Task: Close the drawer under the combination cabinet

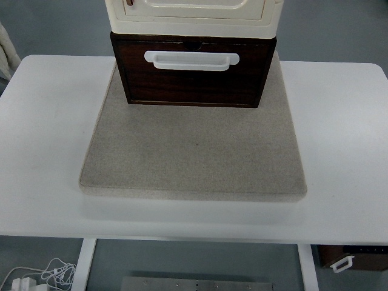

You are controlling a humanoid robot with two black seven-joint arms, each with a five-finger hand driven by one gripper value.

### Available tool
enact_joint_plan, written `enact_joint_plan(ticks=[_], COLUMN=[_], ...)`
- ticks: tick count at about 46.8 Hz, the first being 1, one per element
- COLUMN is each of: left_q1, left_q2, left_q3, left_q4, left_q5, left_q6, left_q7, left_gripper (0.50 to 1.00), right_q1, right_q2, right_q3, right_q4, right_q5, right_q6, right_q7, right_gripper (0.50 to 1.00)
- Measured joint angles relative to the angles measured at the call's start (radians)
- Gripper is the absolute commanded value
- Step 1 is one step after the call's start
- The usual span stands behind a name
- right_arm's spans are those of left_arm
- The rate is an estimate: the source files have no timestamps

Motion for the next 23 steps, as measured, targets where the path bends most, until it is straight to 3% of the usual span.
enact_joint_plan(ticks=[13, 23], left_q1=[0.037, 0.102], left_q2=[-0.011, -0.018], left_q3=[0.013, 0.014], left_q4=[0.152, 0.185], left_q5=[-0.002, -0.003], left_q6=[0.029, 0.017], left_q7=[0.010, -0.005], left_gripper=[0.999, 0.999], right_q1=[-0.007, -0.007], right_q2=[0.000, 0.000], right_q3=[0.001, 0.004], right_q4=[0.000, 0.000], right_q5=[0.003, 0.005], right_q6=[0.000, 0.001], right_q7=[0.000, 0.000], right_gripper=[0.952, 0.952])
